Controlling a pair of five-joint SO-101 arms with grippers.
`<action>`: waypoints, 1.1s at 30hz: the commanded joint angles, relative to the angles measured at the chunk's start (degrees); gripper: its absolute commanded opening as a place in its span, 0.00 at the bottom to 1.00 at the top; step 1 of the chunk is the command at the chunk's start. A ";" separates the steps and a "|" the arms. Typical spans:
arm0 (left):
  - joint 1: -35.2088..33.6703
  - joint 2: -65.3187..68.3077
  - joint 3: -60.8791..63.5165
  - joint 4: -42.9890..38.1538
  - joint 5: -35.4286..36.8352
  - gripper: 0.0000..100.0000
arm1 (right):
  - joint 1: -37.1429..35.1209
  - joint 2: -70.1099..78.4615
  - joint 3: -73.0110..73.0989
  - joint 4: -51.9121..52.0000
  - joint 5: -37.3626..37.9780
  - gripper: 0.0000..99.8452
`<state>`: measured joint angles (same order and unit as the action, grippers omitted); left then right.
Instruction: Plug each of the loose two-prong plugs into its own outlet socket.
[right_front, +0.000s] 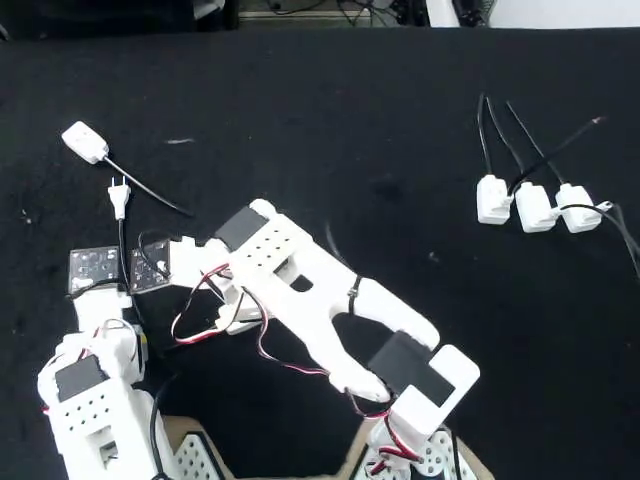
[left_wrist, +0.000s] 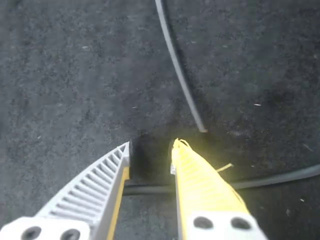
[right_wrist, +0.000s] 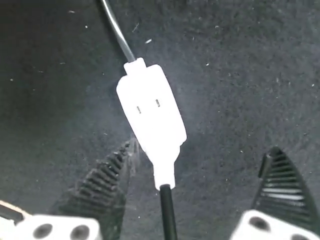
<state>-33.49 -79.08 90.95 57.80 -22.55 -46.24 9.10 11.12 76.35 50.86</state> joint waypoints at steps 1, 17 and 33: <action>-7.16 0.35 -2.15 -0.26 3.34 0.14 | -0.62 -3.12 -0.13 0.00 -0.35 0.37; -24.40 0.35 -4.35 -6.51 19.25 0.14 | -1.58 10.24 -4.44 -3.69 -0.62 0.37; -24.31 0.35 -4.26 -6.59 19.16 0.14 | -1.41 17.27 -6.90 -6.51 6.77 0.02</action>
<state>-57.32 -78.64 90.15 51.91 -3.91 -47.03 25.98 6.46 70.64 57.10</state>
